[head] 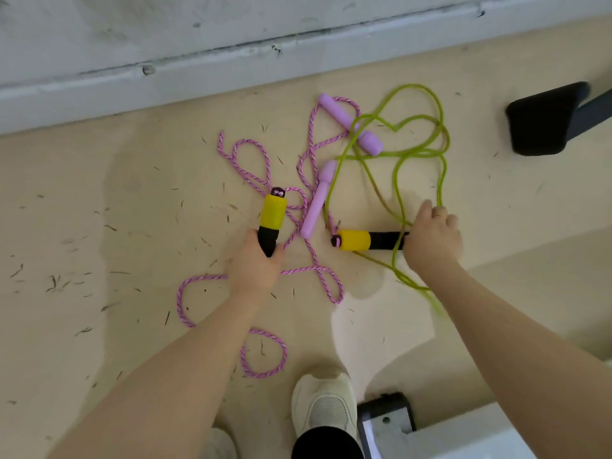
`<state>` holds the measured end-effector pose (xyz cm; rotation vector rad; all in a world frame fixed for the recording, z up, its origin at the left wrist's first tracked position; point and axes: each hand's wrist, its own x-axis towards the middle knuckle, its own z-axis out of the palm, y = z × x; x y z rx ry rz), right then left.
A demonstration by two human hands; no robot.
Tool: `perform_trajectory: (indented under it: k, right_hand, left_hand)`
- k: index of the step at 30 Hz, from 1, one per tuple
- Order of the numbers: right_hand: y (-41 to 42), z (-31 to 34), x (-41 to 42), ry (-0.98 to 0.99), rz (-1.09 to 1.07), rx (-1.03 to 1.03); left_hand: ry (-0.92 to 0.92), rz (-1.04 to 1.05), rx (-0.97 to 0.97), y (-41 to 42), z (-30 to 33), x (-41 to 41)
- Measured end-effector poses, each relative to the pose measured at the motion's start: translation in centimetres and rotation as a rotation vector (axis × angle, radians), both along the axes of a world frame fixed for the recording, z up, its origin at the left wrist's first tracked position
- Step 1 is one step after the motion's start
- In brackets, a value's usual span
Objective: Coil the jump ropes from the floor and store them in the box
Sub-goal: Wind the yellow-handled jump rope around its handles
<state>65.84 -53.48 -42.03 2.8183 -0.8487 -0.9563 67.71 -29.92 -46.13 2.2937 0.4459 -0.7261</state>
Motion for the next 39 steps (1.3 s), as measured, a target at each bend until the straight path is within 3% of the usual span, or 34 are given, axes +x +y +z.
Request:
perform_trajectory:
  k: [1,3,5,7,10,13,16,18,21,25,28,32,34,39]
  right_hand:
    - [0.7,-0.3,-0.6,-0.032,0.146,-0.009]
    - [2.7,-0.8,-1.3,-0.116,0.391,0.186]
    - [4.8,-1.4,-1.9,-0.036,0.504,0.314]
    - [5.6,-2.0,-2.0,0.031,0.446,0.287]
    - [5.4,-3.1,-1.3,-0.023,0.399,0.28]
    - [4.5,-3.4,-0.3,-0.237,0.163,0.378]
    - [3.7,-2.9,0.3,-0.464,0.097,0.126]
    - [3.8,-2.6,0.8,-0.368,0.114,0.106]
    - [5.2,-2.9,0.6,-0.013,0.107,0.213]
    - [6.4,-3.6,-0.5,0.129,0.148,0.258]
    - [6.0,-3.2,-0.2,-0.059,0.205,0.364]
    - [3.3,-1.2,1.9,-0.453,-0.161,0.248]
    - [1.8,-0.5,2.4,-0.439,-0.176,0.198]
    - [0.9,-2.0,2.0,-0.18,0.144,0.04]
  left_hand:
    - [0.001,0.002,0.004,0.1,0.0,-0.1]
    - [-0.006,0.015,-0.028,0.2,0.1,-0.3]
    - [-0.004,0.016,-0.06,0.4,0.5,-0.4]
    - [-0.004,-0.002,-0.077,0.7,1.0,-0.5]
    - [-0.009,-0.025,-0.104,1.3,1.2,-0.2]
    - [-0.008,-0.052,-0.114,1.9,0.8,0.3]
    - [-0.019,-0.055,-0.108,2.1,0.4,0.6]
    - [-0.018,-0.053,-0.109,2.1,0.3,0.6]
    - [-0.011,-0.051,-0.109,1.9,0.3,0.5]
    - [-0.001,-0.045,-0.114,1.7,0.0,0.5]
    - [-0.005,-0.039,-0.129,1.6,-0.4,0.7]
    - [-0.018,-0.025,-0.159,1.3,-0.4,1.4]
    - [-0.023,-0.025,-0.146,1.1,-0.2,1.6]
    - [-0.02,-0.03,-0.143,0.6,0.0,1.9]
